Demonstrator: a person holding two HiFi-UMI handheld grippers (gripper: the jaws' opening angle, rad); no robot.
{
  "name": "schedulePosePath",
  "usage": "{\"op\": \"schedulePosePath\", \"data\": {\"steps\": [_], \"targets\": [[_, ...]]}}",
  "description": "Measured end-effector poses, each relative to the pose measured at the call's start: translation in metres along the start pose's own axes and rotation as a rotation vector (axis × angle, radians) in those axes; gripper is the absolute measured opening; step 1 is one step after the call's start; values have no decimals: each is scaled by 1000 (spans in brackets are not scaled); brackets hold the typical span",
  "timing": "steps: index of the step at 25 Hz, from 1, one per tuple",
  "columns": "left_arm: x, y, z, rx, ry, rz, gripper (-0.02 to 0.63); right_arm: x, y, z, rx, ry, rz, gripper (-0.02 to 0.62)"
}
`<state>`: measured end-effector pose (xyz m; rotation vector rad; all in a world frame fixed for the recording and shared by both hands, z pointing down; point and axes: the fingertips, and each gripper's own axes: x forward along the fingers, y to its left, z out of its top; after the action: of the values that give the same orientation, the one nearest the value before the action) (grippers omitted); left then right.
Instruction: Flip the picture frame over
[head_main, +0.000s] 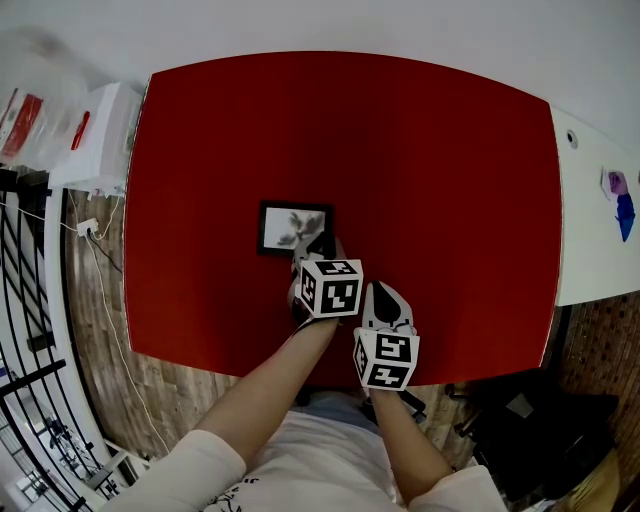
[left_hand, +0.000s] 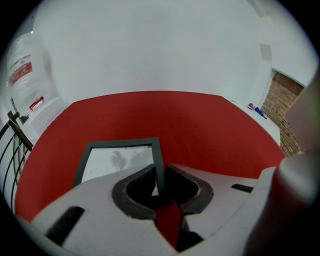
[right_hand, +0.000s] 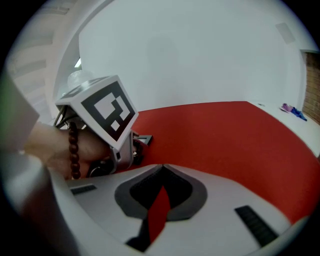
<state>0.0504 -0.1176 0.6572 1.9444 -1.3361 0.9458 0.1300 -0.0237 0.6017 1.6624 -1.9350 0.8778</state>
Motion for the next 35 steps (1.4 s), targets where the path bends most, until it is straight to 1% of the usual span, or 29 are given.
{"op": "schedulePosePath", "data": {"steps": [4, 7, 11, 16, 24, 27, 30, 33, 35], "targets": [[-2, -1, -1, -3, 1, -4, 74, 0, -1, -1, 0, -1, 4, 6], [-7, -5, 4, -21, -15, -27, 72, -1, -1, -1, 0, -3, 4, 6], [-20, -12, 15, -69, -38, -90, 71, 0, 0, 0, -1, -5, 7, 6], [-46, -10, 33, -145, -68, -168, 71, 1, 1, 0, 4, -7, 13, 6], [-78, -14, 56, -341, -85, -351, 71, 6, 6, 12, 2, -49, 46, 6], [-85, -13, 60, -394, -85, -416, 71, 7, 12, 18, -9, -73, 91, 6], [-89, -10, 62, -450, -88, -486, 71, 8, 23, 24, -17, -100, 162, 6], [-91, -13, 63, -539, -84, -603, 70, 7, 32, 30, -23, -130, 232, 6], [-94, -17, 65, -582, -87, -693, 69, 6, 37, 33, -48, -148, 259, 6]]}}
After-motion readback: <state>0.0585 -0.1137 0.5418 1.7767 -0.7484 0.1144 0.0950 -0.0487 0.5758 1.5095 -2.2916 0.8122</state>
